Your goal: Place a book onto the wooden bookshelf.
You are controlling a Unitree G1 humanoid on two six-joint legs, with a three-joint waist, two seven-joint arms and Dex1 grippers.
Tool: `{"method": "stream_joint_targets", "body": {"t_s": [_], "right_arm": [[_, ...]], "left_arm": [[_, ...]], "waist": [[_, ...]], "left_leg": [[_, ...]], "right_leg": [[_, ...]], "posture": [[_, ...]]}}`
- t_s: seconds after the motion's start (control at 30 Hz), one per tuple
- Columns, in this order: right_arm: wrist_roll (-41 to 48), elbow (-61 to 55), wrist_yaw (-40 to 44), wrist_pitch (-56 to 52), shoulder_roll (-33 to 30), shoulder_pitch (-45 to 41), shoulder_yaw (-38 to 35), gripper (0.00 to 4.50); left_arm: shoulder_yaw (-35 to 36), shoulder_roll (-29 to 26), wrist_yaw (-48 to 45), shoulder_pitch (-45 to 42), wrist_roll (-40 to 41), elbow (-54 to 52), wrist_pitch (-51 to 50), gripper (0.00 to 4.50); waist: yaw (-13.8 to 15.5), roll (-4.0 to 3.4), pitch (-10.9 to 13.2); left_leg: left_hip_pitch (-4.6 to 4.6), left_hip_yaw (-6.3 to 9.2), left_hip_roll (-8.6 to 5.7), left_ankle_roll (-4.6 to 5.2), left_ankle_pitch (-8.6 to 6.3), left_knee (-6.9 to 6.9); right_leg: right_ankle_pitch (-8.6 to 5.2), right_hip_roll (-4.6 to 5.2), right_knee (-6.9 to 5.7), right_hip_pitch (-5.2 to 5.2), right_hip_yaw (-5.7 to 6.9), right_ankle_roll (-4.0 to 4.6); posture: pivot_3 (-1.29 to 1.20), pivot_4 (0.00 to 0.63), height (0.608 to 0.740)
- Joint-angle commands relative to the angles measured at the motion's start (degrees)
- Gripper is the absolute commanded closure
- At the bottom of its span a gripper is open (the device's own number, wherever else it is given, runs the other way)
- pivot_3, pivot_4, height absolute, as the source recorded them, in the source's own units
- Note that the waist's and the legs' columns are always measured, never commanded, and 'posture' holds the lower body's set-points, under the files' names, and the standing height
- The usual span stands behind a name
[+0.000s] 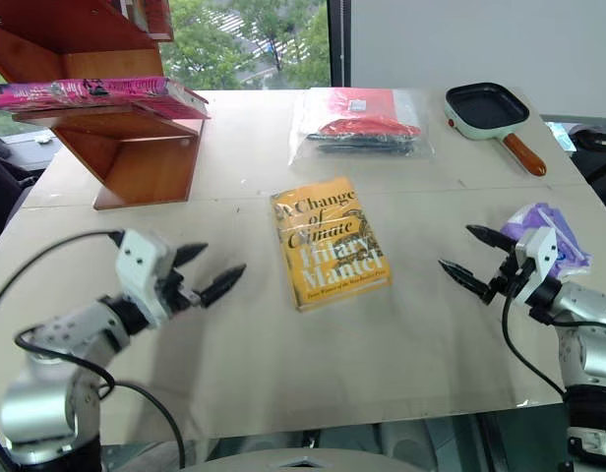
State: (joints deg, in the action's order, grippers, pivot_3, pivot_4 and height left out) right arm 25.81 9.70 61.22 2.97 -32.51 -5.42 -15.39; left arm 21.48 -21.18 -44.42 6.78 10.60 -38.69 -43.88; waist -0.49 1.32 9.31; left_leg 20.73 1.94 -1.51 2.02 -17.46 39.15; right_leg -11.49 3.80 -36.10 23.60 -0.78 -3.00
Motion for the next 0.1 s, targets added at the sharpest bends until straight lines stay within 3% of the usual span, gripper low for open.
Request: {"method": "stream_joint_targets", "body": {"t_s": [0.03, 0.1], "right_arm": [[-2.6, -0.4, -3.6, 3.0, 0.7, 1.0, -0.2, 0.00], [-3.5, 0.0, -4.8, 3.4, 1.1, 1.4, -0.1, 0.00]], "left_arm": [[-2.3, 0.3, 1.3, 4.1, 0.2, 2.4, 6.7, 0.04], [-3.4, -0.2, 1.3, 5.5, 0.7, 3.7, 8.6, 0.04]], "waist": [[0.0, -0.21, -0.1], [-0.1, -0.29, -0.2]], "left_leg": [[-0.02, 0.00, 0.01, 0.01, 0.00, -0.01], [-0.07, -0.06, 0.02, 0.12, -0.07, -0.01]], "right_leg": [[0.01, -0.01, 0.01, -0.01, 0.00, 0.02], [0.01, -0.02, 0.01, -0.03, -0.06, 0.03]], "posture": [[0.00, 0.150, 0.740], [0.00, 0.150, 0.740]]}}
